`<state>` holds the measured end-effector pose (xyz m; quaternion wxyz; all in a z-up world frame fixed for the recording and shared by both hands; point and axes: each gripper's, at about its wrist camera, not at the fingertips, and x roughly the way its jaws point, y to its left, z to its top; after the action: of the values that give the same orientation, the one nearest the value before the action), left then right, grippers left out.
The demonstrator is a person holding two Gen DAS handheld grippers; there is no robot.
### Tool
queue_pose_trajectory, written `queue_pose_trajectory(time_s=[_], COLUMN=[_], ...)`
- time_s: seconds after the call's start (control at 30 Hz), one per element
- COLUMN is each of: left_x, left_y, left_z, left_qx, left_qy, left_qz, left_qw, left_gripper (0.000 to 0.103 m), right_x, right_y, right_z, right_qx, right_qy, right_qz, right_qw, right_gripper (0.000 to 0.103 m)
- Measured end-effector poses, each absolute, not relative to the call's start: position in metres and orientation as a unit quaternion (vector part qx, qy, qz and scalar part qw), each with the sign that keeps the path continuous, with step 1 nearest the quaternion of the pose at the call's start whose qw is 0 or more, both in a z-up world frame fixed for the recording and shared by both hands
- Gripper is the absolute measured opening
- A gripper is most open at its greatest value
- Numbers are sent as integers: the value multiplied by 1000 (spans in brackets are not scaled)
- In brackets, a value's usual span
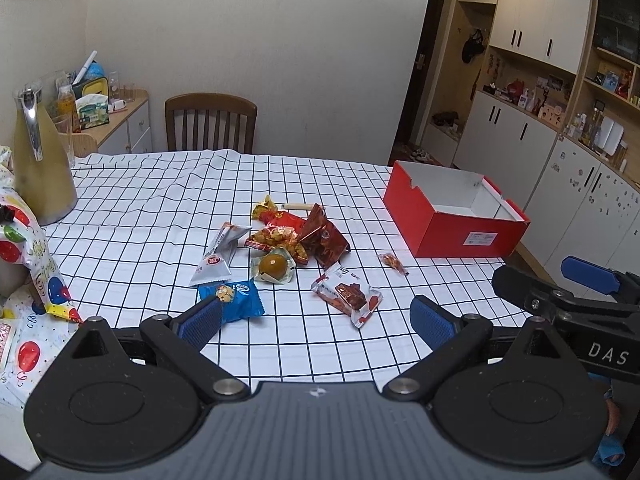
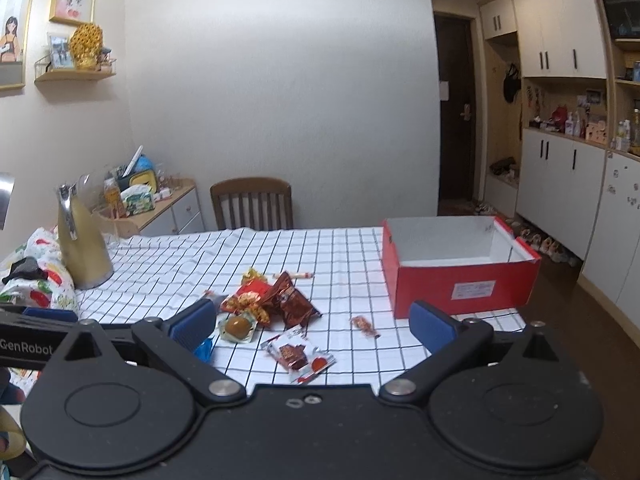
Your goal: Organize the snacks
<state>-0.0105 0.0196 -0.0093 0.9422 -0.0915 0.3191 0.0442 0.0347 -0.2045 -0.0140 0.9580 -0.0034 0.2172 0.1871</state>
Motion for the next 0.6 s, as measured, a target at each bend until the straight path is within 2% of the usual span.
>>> queue_pose_trajectory(time_s=[0.6], left_x=[13], left_y=[72], left_z=[-58], left_qx=[-108], left_qy=[382], left_qz=[89], left_qw=[913], left_gripper=[101], right_x=[79], right_y=[-183], right_z=[-45], right_qx=[-38], right_qy=[256], right_qz=[191], right_qw=[947], right_gripper=[103])
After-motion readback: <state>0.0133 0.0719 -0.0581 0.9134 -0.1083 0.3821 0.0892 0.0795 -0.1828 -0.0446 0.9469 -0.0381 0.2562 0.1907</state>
